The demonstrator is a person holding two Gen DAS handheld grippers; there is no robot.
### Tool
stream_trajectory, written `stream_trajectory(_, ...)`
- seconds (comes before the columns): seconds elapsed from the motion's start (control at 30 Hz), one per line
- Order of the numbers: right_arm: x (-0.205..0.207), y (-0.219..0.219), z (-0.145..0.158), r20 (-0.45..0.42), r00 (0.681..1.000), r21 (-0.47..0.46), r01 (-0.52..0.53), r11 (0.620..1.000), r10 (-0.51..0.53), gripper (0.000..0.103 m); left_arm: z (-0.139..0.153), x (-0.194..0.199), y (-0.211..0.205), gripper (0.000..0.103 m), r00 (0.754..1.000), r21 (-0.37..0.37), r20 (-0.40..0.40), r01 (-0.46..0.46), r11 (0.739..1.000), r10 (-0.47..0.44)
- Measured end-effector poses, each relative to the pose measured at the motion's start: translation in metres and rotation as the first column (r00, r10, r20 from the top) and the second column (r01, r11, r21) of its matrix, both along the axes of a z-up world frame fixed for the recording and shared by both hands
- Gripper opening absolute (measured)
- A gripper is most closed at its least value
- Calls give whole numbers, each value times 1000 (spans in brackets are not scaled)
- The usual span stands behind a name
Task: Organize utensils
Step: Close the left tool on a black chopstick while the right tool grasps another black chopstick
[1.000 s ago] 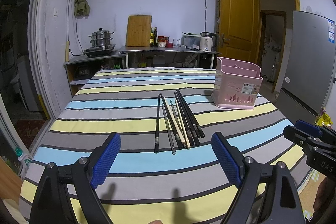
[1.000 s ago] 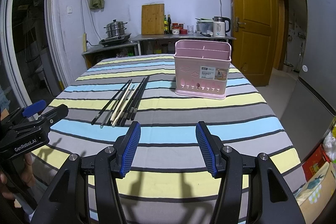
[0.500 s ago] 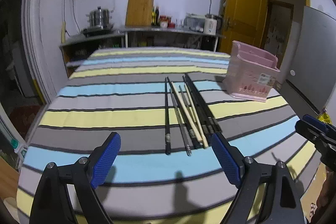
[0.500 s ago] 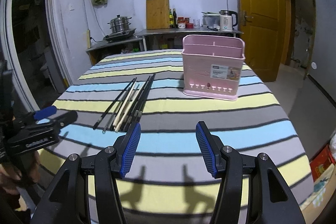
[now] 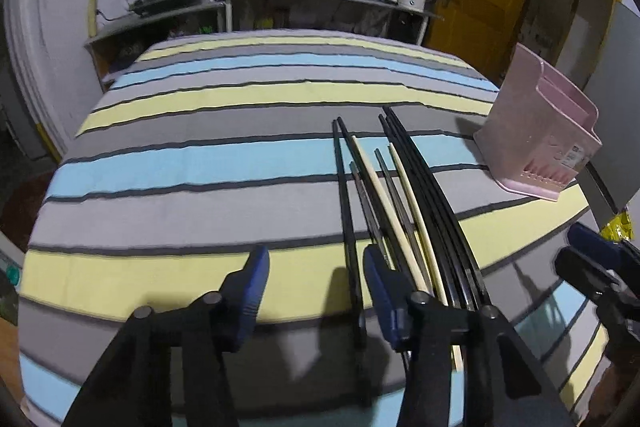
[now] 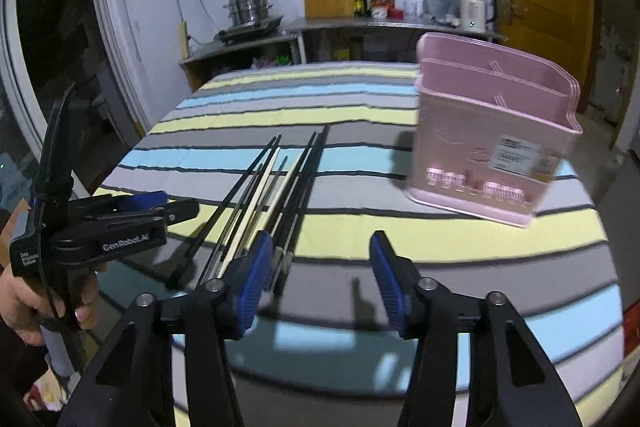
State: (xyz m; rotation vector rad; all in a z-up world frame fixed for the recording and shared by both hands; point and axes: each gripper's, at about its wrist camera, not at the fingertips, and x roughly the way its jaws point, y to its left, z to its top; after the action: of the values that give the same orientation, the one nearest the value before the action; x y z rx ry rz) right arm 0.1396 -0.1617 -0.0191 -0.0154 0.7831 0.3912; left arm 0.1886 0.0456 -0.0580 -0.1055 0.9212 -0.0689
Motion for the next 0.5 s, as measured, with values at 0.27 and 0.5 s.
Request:
stream_trajectory(0.27,59,22,-29,-109,994,-1,-13,1000,13,26,-16,31,-8,42,999,0,-41,33,999,-33)
stream_trajectory(0.5,89,28,-43,-161,987,2,-13,1000,13,21,-20,39,-13,41,999,38,-24,34,999,-33)
